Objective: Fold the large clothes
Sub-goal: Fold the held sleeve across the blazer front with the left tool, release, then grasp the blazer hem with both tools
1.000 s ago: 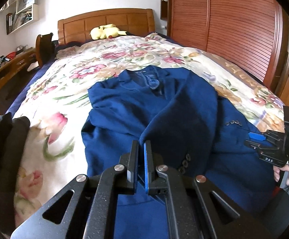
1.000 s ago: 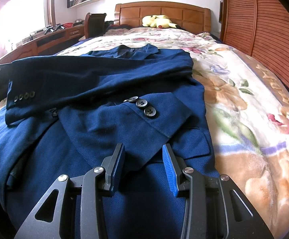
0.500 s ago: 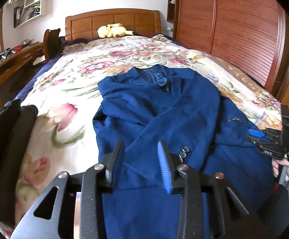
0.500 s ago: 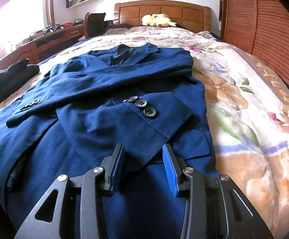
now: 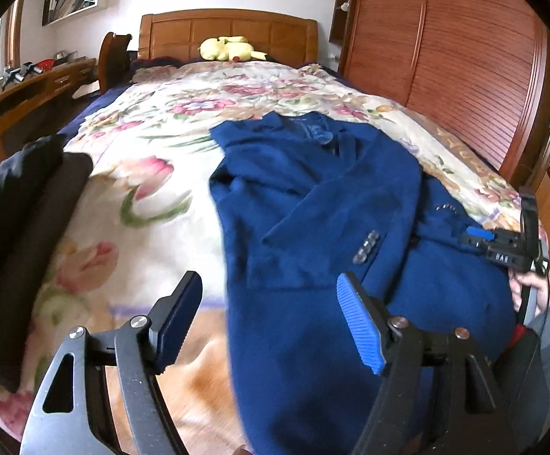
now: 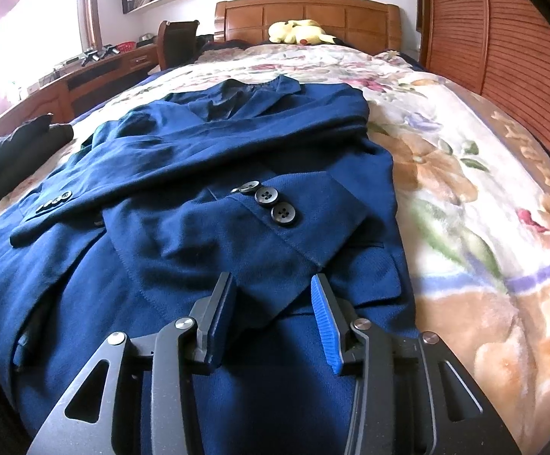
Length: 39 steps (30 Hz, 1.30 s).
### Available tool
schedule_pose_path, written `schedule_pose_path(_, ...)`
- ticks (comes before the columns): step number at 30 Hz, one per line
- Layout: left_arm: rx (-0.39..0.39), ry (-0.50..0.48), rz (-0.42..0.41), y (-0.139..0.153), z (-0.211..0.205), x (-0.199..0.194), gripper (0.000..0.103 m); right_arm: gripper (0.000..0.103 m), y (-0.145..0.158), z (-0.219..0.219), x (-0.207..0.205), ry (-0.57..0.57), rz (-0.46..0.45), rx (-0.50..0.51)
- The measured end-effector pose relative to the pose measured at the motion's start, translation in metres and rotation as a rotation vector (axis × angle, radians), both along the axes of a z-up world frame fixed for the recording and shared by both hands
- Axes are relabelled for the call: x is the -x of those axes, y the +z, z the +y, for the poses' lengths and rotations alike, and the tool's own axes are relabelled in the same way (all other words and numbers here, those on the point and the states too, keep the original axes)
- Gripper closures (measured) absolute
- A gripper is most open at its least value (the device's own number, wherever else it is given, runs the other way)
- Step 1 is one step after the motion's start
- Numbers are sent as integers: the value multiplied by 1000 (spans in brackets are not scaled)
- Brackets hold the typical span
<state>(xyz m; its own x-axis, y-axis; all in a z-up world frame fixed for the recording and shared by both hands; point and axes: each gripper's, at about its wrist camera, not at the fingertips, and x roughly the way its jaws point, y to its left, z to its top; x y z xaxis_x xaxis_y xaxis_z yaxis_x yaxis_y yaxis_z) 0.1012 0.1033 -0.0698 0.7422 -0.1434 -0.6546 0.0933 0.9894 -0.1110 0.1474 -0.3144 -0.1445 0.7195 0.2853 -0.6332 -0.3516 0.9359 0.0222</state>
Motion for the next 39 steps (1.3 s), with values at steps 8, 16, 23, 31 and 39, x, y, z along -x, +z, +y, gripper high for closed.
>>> schedule_pose_path(8,1,34,4,-1,22,33,28,60,5,3,2,-18,21,22)
schedule_pose_path(16,-1,18,10,-5,21,62,28,60,30,11,42,-46,56,101)
schedule_pose_path(23,25,35,-3,-7,19,68,28,60,57,7,84,-2,51,172)
schedule_pose_path(31,25,54,47,-17,12,65,28,51,59,-18,99,-25,46,170)
schedule_pose_path(39,34,38,55,-18,-3,73,28,50,45,-52,105,-97,81,170)
